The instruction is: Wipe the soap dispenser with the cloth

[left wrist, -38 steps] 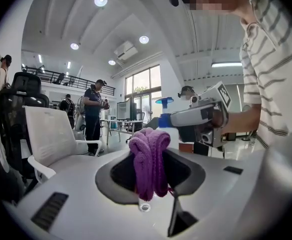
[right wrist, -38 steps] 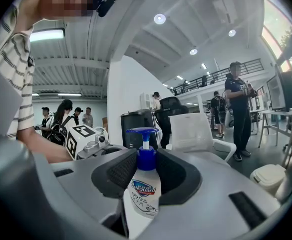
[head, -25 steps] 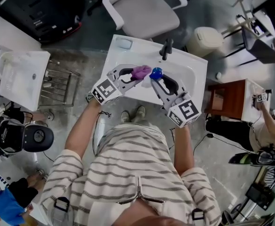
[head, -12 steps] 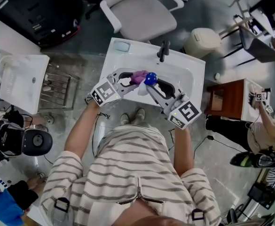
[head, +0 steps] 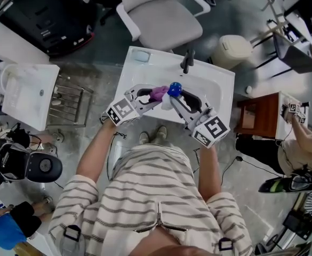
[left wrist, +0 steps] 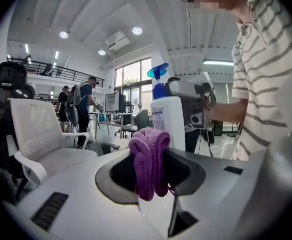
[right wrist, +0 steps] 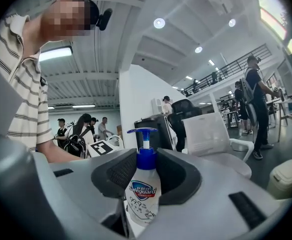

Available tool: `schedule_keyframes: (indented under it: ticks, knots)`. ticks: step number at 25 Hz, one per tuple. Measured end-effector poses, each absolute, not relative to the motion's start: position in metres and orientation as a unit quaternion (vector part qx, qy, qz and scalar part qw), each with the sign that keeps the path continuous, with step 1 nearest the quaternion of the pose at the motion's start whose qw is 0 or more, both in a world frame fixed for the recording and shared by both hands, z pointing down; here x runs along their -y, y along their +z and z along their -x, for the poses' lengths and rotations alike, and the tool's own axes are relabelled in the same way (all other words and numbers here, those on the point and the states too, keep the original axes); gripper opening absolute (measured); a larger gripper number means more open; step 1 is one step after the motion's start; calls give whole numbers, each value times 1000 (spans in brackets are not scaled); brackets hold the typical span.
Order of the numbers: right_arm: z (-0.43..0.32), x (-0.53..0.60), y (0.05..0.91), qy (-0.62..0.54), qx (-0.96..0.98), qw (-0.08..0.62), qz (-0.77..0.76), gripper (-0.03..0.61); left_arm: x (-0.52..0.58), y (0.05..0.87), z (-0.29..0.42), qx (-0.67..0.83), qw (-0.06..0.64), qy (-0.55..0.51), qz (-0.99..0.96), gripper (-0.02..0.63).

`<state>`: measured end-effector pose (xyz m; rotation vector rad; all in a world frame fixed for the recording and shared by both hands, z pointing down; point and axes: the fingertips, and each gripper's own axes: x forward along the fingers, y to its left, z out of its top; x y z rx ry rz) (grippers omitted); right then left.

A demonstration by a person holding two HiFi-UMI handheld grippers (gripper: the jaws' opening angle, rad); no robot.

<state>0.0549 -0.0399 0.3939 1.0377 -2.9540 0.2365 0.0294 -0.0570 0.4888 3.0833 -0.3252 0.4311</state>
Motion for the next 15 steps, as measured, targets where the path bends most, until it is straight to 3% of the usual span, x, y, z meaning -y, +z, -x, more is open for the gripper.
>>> schedule_keyframes:
  ticks: [15]
  knots:
    - [-65,46,398,88,924,-12,-371,132,46,468,-15,139,38,98,-985,133]
